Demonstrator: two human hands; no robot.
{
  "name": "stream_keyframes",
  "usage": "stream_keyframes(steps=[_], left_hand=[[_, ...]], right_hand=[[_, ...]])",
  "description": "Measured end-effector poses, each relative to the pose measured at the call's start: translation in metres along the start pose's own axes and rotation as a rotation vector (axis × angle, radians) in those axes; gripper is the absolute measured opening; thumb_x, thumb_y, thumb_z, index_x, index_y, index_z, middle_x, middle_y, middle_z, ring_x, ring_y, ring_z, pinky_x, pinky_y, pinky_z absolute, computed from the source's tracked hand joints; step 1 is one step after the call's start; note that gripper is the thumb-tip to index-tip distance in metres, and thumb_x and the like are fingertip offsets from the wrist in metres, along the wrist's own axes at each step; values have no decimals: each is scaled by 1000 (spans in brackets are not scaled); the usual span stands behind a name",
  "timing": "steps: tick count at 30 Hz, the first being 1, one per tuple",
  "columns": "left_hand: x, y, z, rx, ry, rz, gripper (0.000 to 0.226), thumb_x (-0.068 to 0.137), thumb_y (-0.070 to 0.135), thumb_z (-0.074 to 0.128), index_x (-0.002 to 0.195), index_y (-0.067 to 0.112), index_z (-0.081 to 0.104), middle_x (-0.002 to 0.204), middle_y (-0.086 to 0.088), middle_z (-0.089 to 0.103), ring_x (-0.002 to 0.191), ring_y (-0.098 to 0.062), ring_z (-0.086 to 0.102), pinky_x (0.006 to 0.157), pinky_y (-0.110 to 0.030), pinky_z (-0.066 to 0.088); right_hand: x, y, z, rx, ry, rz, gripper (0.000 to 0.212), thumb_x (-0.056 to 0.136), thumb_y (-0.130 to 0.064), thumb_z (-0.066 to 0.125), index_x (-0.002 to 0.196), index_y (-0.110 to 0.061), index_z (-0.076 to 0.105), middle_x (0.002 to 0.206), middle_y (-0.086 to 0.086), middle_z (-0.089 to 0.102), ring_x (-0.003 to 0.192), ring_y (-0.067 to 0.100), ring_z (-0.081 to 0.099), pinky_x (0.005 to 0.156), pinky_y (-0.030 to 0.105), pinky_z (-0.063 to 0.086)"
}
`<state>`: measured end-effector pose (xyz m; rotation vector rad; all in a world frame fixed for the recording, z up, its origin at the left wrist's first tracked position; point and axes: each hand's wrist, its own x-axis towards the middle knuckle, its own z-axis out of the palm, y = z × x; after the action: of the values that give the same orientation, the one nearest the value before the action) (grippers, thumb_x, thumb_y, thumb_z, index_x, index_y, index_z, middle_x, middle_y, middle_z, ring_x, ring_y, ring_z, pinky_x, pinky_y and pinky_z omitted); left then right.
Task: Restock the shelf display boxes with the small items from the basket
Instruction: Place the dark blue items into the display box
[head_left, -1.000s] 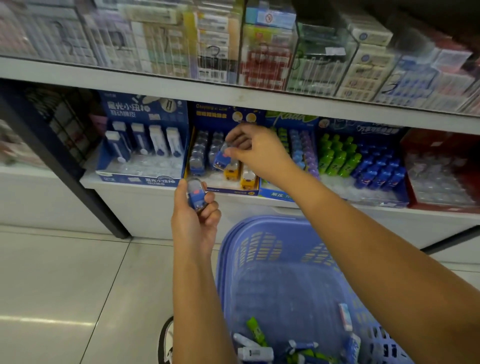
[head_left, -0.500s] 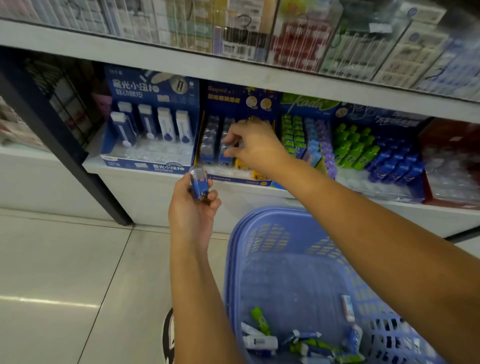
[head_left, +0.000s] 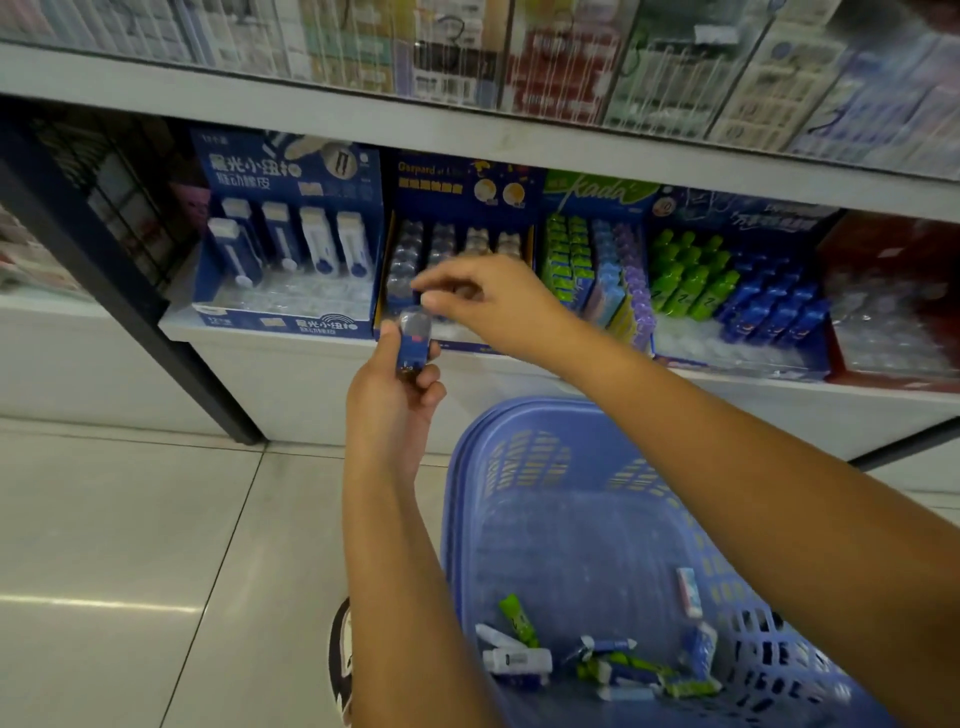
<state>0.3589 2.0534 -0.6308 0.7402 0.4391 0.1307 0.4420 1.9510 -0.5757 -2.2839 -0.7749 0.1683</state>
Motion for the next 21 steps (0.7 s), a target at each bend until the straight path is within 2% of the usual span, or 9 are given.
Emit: stream_keyframes(steps=[2,6,9,12,14,18,21], left_hand=[[-1,3,2,-19,-40,-9,32,101,32,41,93,12,64,64,-1,58,47,-7,38,42,-16,33],[0,6,5,21,-93,-22,32,101,31,40,93,12,64,63,-1,59,47,-7,41,42,-16,35],[8,5,4,226,116,60,30,99,32,45,91,11,64,66,0,64,51,-9,54,46,-19,43],[22,-2,-6,423,393,232,24,93,28,57,96,5,63,79,-3,65,62,-9,62,52,-17,49],[29,-6,-9,454,469,299,21,89,27,64,94,6,61,80,-3,64,65,-10,63,54,-16,52],[40,-14,-8,459,492,288,23,84,25,71,91,7,59,78,-7,65,68,-17,63,66,-29,56],[45,-20,-12,352,474,280,29,84,23,72,96,2,56,83,-13,64,67,-16,62,63,-24,55]], right_hand=[[-14,-6,-1,196,-107,21,27,88,-22,66,115,-19,66,92,-7,68,79,3,65,79,14,51],[-16,-6,-7,318,-93,49,18,83,-20,71,101,-20,70,85,-4,70,75,9,68,78,20,56],[-6,0,-6,367,11,146,16,79,-18,75,92,-19,68,82,-1,67,74,8,66,74,22,58],[6,6,0,187,149,127,15,79,-20,75,89,-23,64,80,-6,64,68,2,59,67,11,50],[14,5,4,43,194,51,17,80,-20,73,94,-21,65,79,-11,60,67,-1,54,65,9,45],[26,1,18,-140,180,-46,22,83,-19,70,103,-13,64,92,3,65,75,9,54,75,22,49],[31,-1,27,-226,100,-60,21,85,-19,67,103,-10,61,98,7,66,83,16,59,78,32,51]])
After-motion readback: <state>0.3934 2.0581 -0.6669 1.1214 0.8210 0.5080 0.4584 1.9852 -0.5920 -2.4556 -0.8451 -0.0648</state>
